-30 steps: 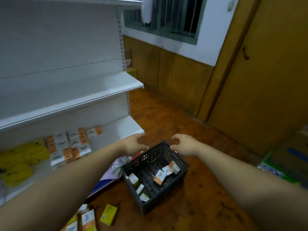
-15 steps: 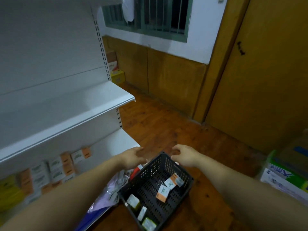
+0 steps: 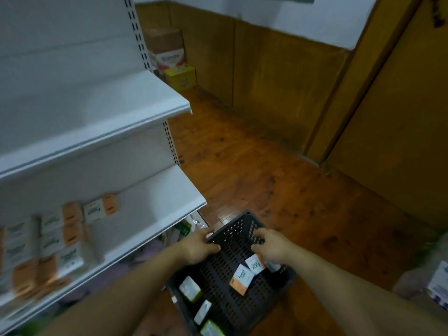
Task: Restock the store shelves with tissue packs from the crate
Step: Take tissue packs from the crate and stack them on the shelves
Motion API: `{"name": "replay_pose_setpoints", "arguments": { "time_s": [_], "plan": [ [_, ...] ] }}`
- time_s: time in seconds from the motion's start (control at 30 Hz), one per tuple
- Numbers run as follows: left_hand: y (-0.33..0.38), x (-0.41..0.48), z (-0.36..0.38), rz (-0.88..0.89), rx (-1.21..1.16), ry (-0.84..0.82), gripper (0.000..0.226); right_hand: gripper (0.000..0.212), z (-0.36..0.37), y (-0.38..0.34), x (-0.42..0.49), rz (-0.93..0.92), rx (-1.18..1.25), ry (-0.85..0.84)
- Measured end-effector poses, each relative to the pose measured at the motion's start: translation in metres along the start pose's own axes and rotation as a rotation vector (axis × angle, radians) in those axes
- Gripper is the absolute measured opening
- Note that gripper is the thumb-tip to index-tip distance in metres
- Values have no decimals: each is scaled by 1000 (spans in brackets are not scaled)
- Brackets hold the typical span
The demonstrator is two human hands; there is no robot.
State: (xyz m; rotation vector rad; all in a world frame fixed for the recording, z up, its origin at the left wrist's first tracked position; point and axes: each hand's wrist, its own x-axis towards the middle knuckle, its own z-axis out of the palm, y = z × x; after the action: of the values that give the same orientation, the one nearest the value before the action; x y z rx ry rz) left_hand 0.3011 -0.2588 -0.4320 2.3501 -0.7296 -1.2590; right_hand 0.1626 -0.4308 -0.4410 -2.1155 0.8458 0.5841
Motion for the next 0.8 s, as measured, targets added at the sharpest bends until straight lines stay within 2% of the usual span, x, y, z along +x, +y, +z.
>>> {"name": "replay_pose_setpoints", "arguments": {
  "time_s": [0.13, 0.27, 0.43, 0.57, 0.7, 0.8],
  "plan": [
    [-53, 99, 65, -50, -53, -25, 74, 57, 49, 56, 88, 22, 24, -50],
    [-108, 196, 135, -108, -200, -20, 59, 61, 113, 115, 183, 47, 47, -88],
    [-183, 299, 226, -174, -290, -22, 69, 64, 191, 180, 282, 104, -125, -198],
    [-220, 355, 285, -254, -357, -14, 75, 63, 239, 215, 338, 117, -282, -246],
    [-238, 393, 327, -277, -414, 2, 64, 76, 268, 235, 373, 82, -425, -269],
    [-247, 411, 347, -317, -447, -45, 54, 83, 283, 245, 387, 97, -422, -325]
  ]
}}
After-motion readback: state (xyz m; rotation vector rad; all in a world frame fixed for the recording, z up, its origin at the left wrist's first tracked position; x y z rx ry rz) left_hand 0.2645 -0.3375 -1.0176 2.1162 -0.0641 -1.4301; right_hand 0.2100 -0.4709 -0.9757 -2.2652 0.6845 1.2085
